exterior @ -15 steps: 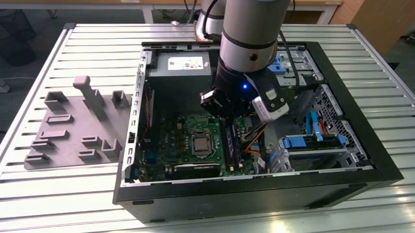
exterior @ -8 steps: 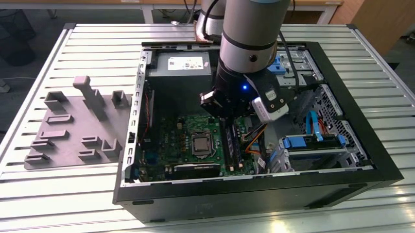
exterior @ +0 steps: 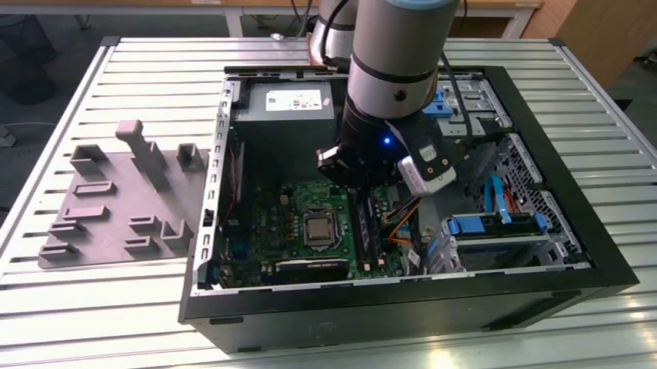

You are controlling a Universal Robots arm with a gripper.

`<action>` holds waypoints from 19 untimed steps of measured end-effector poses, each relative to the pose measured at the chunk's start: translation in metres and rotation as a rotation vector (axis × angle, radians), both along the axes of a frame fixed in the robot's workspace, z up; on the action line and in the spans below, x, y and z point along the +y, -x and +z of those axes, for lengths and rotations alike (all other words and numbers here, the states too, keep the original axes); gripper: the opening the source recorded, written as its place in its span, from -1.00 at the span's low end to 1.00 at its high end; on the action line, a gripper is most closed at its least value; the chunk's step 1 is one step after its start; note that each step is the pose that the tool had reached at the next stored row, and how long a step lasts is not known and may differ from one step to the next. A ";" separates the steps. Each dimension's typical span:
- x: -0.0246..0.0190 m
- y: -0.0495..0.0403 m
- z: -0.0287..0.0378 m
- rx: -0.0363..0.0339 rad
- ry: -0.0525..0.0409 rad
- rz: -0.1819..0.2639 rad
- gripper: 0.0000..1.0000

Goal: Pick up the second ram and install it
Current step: 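Insert the second ram into the second slot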

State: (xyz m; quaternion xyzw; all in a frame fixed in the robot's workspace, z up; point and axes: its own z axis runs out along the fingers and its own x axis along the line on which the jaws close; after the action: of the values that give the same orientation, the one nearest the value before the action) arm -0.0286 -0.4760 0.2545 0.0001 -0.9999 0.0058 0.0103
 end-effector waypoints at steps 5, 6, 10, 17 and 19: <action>0.0000 -0.0017 -0.0091 0.0003 0.0001 0.000 -0.72; -0.0001 -0.0019 -0.0109 0.0003 0.0001 0.000 -0.72; -0.0001 -0.0020 -0.0148 0.0003 0.0002 0.000 -0.72; 0.0000 -0.0020 -0.0158 0.0002 -0.0003 0.000 -0.72; 0.0000 -0.0020 -0.0173 0.0002 0.0000 0.000 -0.72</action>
State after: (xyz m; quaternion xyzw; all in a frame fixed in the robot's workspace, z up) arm -0.0265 -0.4760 0.2373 0.0001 -0.9999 0.0058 0.0104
